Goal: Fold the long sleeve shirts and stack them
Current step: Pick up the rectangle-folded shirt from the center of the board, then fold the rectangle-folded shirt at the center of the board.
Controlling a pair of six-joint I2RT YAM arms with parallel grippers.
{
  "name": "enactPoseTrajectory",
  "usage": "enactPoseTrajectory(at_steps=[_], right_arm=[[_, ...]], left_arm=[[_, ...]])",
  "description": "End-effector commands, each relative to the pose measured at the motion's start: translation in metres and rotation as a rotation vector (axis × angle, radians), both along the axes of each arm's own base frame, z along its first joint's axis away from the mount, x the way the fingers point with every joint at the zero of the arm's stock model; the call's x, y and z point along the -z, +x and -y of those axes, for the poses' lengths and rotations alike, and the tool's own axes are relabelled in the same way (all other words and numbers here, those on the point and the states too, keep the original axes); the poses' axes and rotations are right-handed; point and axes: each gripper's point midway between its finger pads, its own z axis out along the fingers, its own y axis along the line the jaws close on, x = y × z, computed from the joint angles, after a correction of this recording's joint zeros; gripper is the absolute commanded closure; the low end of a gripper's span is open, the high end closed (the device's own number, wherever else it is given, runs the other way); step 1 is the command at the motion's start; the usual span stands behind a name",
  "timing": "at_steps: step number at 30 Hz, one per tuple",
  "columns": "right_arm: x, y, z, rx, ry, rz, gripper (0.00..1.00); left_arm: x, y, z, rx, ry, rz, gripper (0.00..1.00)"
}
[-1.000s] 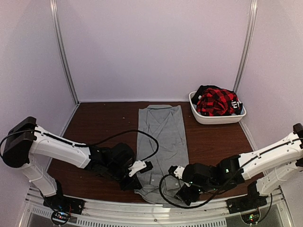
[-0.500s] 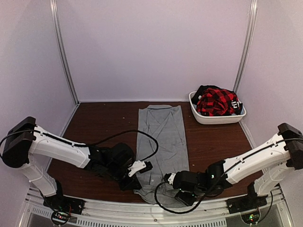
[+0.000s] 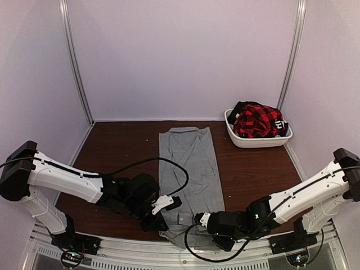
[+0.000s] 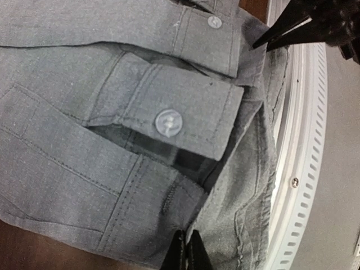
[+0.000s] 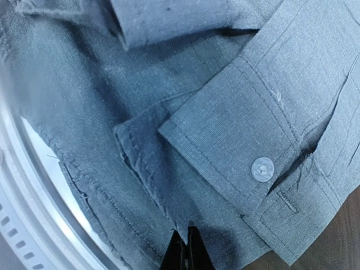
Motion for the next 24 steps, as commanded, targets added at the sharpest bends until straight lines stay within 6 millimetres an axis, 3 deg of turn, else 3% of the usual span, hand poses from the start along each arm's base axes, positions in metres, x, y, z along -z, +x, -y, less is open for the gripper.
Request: enactPoseTrajectory(at_steps=[1, 6, 11, 18, 21, 24], right_arm=[[-0.013, -0.021, 0.002, -0.01, 0.06, -0.093, 1.0], [-0.05, -0.031, -0.01, -0.024, 0.193, -0.155, 1.0], [-0.069, -0.006, -0.015, 0.015, 0.235, -0.137, 1.0], [-0.086, 0.063, -0.018, 0.073, 0.222, -0.127, 1.0], [-0.096, 0.095, -0.023, 0.074, 0.22, -0.124, 1.0], [-0.09, 0.133, -0.023, 0.114, 0.191, -0.129, 1.0]], left_arm=[[0.01, -0.028, -0.012, 0.021, 0.063, -0.074, 1.0], [-0.003, -0.039, -0.013, 0.041, 0.023, -0.106, 1.0], [-0.029, -0.028, 0.001, 0.047, -0.06, -0.102, 1.0], [-0.06, 0.034, 0.0, -0.062, -0.171, -0.137, 1.0], [-0.063, 0.067, -0.002, -0.121, -0.189, -0.149, 1.0], [-0.055, 0.103, -0.009, -0.187, -0.178, -0.169, 1.0]])
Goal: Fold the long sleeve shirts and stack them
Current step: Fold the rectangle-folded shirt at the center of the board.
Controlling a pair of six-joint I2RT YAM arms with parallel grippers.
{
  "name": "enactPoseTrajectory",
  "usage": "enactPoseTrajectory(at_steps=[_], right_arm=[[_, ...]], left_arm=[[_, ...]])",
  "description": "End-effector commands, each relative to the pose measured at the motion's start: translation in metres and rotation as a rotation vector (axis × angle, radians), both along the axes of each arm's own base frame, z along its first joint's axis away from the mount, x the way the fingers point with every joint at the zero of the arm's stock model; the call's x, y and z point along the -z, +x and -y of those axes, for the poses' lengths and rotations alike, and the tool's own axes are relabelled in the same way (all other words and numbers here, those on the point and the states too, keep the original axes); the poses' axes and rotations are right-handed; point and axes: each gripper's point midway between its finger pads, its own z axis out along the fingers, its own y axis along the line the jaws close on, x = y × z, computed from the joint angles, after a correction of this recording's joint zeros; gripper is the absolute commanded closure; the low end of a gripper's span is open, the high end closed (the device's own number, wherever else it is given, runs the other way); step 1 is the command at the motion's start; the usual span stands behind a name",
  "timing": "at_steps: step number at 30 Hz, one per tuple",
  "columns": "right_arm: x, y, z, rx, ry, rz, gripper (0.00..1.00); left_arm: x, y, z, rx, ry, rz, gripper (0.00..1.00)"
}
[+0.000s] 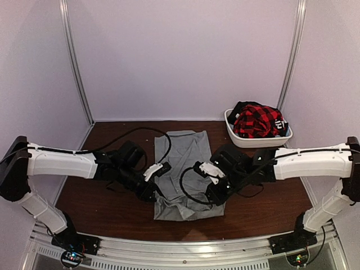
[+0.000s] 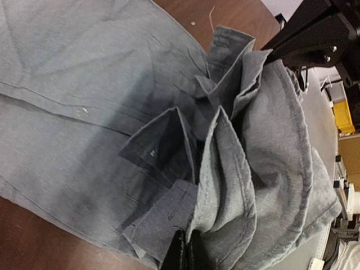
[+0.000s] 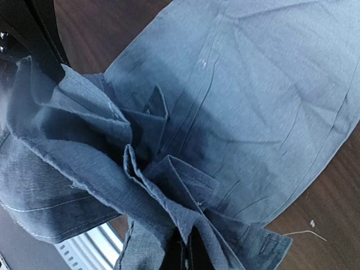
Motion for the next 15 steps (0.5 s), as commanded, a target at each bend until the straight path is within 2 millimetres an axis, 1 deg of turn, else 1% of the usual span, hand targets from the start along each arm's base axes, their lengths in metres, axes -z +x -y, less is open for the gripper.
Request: enactPoseTrajectory(at_steps=[1, 2, 3, 5, 8, 11, 15], right_arm=[[0.006, 0.043, 0.0, -0.024, -0.049, -0.022, 1.0], [0.01, 0.055, 0.0, -0.013, -0.05, -0.036, 1.0], [0.014, 0.066, -0.001, -0.004, -0.057, -0.051, 1.0], [0.02, 0.089, -0.004, 0.014, -0.058, -0.065, 1.0], [0.027, 0.117, -0.011, 0.03, -0.042, -0.085, 1.0], [0.038, 0.135, -0.013, 0.037, -0.054, -0.106, 1.0], [0.044, 0.153, -0.014, 0.047, -0.048, -0.118, 1.0]], left_arm=[[0.006, 0.045, -0.002, -0.044, -0.012, -0.029, 1.0], [0.006, 0.06, -0.004, -0.067, -0.008, -0.024, 1.0], [0.012, 0.074, -0.008, -0.094, 0.006, -0.034, 1.0], [0.019, 0.093, -0.011, -0.127, 0.03, -0.041, 1.0], [0.027, 0.112, -0.016, -0.163, 0.045, -0.052, 1.0], [0.034, 0.128, -0.021, -0.193, 0.064, -0.06, 1.0], [0.036, 0.146, -0.027, -0.231, 0.06, -0.07, 1.0]])
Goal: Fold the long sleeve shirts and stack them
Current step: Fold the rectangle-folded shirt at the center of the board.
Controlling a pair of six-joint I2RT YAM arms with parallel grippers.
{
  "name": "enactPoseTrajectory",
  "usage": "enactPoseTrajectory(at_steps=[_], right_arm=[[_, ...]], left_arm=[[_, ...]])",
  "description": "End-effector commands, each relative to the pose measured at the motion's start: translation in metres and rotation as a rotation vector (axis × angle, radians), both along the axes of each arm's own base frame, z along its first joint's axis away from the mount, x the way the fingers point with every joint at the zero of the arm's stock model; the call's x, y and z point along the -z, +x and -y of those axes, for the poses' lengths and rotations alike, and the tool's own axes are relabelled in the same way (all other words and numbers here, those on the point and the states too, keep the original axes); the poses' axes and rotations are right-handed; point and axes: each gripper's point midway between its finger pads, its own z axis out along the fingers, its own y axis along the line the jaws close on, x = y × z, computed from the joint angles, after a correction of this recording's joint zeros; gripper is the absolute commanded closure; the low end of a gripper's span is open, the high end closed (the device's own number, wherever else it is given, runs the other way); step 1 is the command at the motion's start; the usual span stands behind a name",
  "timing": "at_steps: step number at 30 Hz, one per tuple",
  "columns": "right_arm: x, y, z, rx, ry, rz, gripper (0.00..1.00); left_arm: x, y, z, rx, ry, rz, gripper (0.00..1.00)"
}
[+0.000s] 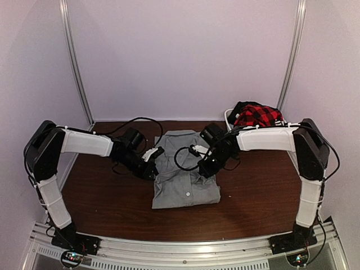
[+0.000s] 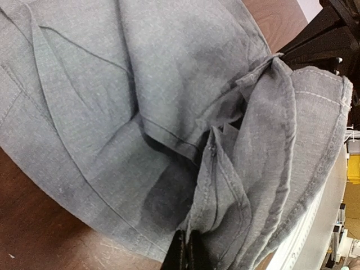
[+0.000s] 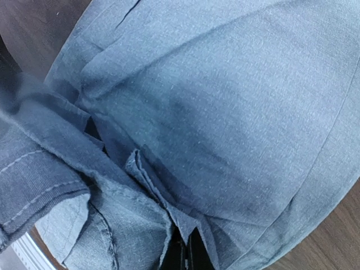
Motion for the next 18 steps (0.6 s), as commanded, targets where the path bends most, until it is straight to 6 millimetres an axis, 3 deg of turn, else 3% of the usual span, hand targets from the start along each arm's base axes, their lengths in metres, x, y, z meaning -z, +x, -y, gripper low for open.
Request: enactPoseTrajectory(at_steps=[1, 3, 6, 13, 18], right_arm=[[-0.005, 0.013, -0.004, -0.027, 0.021, -0.008, 0.99], [-0.007, 0.02, -0.005, -0.024, 0.023, -0.004, 0.95], [-0.007, 0.034, 0.001, 0.017, 0.012, 0.01, 0.8], [-0.037, 0.065, 0.039, 0.23, 0.037, 0.082, 0.46], [-0.048, 0.047, 0.052, 0.299, 0.112, 0.066, 0.33]], left_arm=[[-0.004, 0.023, -0.003, -0.022, -0.013, 0.018, 1.0], [-0.001, 0.028, -0.002, -0.032, -0.011, 0.012, 1.0], [0.006, 0.036, -0.001, -0.052, 0.002, 0.003, 0.97], [0.01, 0.054, -0.006, -0.133, 0.004, 0.019, 0.82], [-0.006, 0.073, -0.015, -0.235, 0.004, 0.101, 0.59]])
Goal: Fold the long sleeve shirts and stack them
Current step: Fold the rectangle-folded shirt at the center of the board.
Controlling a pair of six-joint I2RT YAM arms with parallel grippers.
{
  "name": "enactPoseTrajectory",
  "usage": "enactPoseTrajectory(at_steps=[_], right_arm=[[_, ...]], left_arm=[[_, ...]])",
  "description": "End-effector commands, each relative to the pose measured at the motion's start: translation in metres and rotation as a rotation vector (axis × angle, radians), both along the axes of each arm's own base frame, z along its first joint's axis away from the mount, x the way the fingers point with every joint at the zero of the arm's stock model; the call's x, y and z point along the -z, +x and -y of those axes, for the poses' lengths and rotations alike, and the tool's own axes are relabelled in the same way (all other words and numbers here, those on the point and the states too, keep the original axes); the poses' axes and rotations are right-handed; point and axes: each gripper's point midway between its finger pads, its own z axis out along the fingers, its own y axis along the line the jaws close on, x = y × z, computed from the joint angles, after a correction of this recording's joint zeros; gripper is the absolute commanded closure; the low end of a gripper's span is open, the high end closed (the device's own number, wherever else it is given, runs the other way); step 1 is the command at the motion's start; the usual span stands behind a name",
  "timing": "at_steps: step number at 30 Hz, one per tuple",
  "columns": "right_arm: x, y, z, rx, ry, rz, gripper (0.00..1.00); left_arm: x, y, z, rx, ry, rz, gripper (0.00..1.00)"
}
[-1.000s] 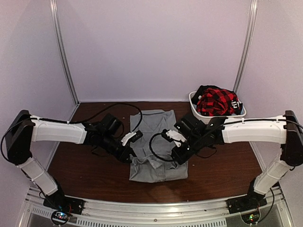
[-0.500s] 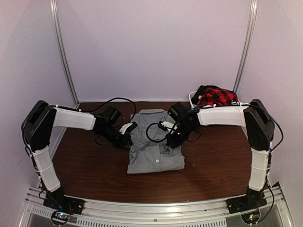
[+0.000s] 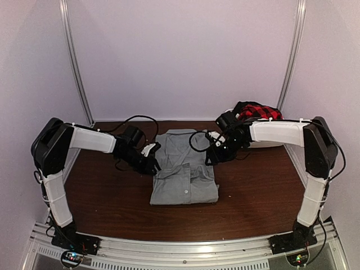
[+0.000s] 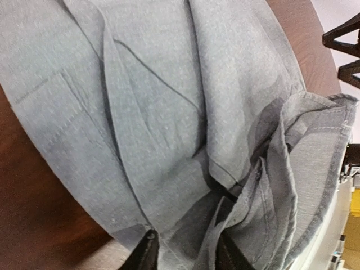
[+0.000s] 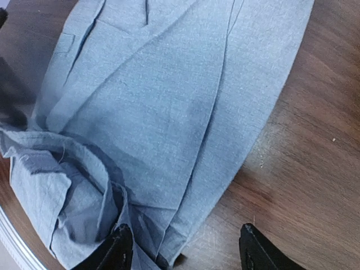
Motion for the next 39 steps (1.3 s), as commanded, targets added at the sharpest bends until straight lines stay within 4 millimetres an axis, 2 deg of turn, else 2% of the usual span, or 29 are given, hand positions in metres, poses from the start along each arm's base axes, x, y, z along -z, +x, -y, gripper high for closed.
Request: enactPoseTrajectory(at_steps=[1, 5, 9, 14, 18, 22, 27, 33, 37, 39], right_arm=[[-0.029, -0.015, 0.008, 0.089, 0.113, 0.039, 0.3], [-0.027, -0.045, 0.009, 0.105, 0.198, 0.011, 0.25], [-0.017, -0.067, 0.002, 0.105, 0.228, -0.018, 0.23], [-0.001, -0.077, -0.01, 0.093, 0.249, -0.049, 0.24], [0.006, -0.078, -0.023, 0.065, 0.259, -0.067, 0.35], [0.016, -0.081, -0.031, 0.05, 0.257, -0.091, 0.48], [0.022, -0.077, -0.029, 0.064, 0.225, -0.077, 0.43], [0.032, -0.074, -0.028, 0.058, 0.184, -0.071, 0.44], [0.028, -0.075, -0.036, 0.029, 0.213, -0.067, 0.58], [0.025, -0.075, -0.04, 0.019, 0.227, -0.066, 0.65]], left_arm=[[-0.033, 0.031, -0.009, -0.117, -0.022, 0.147, 0.54], [-0.053, 0.039, -0.019, -0.188, -0.015, 0.228, 0.38], [-0.065, 0.037, -0.027, -0.243, -0.049, 0.283, 0.26], [-0.068, 0.02, -0.03, -0.264, -0.142, 0.297, 0.14], [-0.057, -0.001, -0.022, -0.202, -0.213, 0.25, 0.13], [-0.049, -0.013, -0.013, -0.157, -0.245, 0.235, 0.17], [-0.033, -0.014, -0.006, -0.142, -0.224, 0.212, 0.24], [-0.013, -0.018, 0.009, -0.097, -0.199, 0.177, 0.39], [-0.011, -0.019, 0.017, -0.081, -0.209, 0.179, 0.54], [-0.013, -0.018, 0.019, -0.075, -0.221, 0.186, 0.67]])
